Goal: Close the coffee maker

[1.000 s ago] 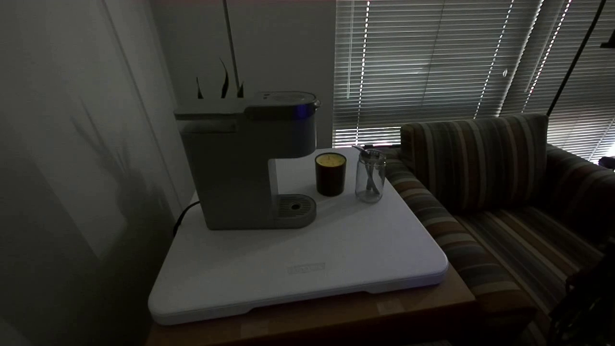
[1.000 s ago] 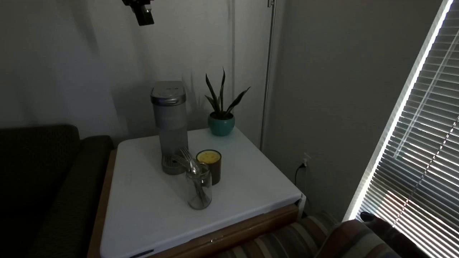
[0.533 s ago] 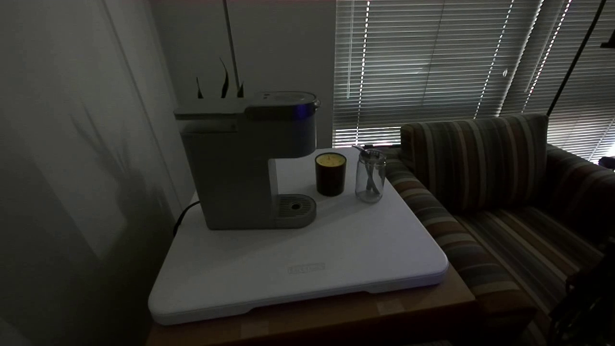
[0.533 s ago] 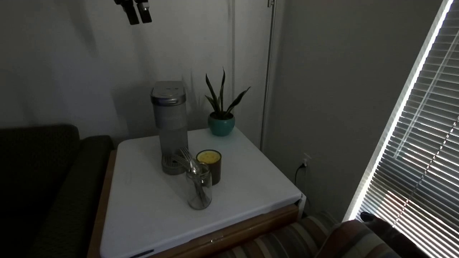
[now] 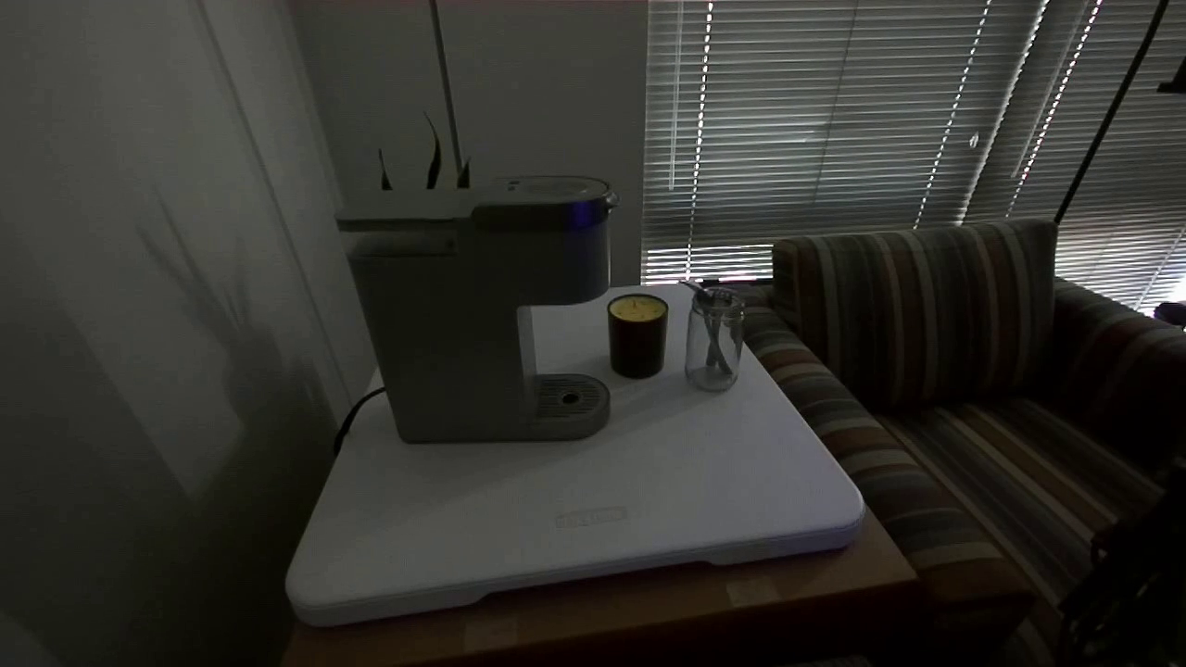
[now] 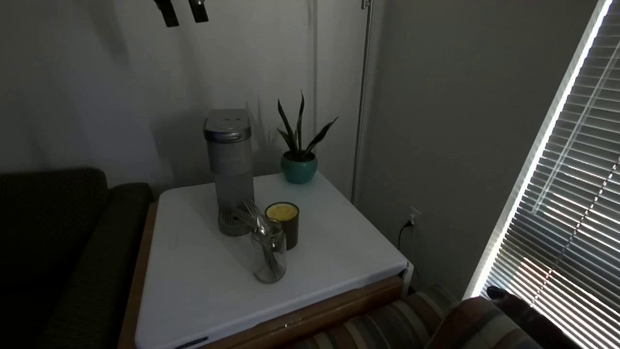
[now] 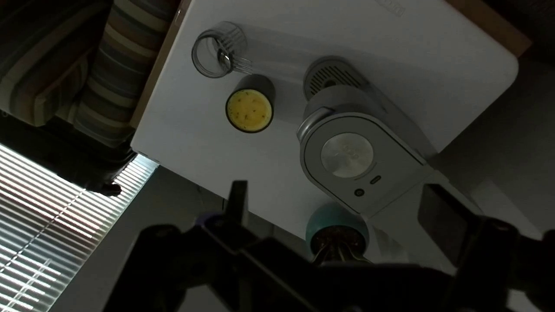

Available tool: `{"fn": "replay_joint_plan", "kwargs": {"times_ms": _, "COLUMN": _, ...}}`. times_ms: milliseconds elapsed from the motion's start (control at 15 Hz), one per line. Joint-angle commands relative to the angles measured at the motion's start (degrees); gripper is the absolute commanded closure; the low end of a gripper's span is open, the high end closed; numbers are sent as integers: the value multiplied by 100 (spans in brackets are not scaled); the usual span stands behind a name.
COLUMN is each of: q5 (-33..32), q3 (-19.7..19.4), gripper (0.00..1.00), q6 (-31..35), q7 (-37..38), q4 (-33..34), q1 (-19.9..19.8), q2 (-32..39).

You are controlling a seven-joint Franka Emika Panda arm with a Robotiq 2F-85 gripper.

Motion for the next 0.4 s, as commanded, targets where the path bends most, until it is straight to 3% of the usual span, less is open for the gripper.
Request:
{"fn": "replay_joint_plan", "kwargs": {"times_ms": 0, "q5": 162, "q3": 126, "gripper": 0, "q6": 76, "q7": 176, "q4": -52, "q1": -195, "q2": 10}}
{"fn": "replay_joint_plan", "kwargs": {"times_ms": 333, "q5": 89, "q3": 145, "gripper": 0, "q6": 15, "q7": 289, "q4": 22, "q1": -172, "q2": 17}}
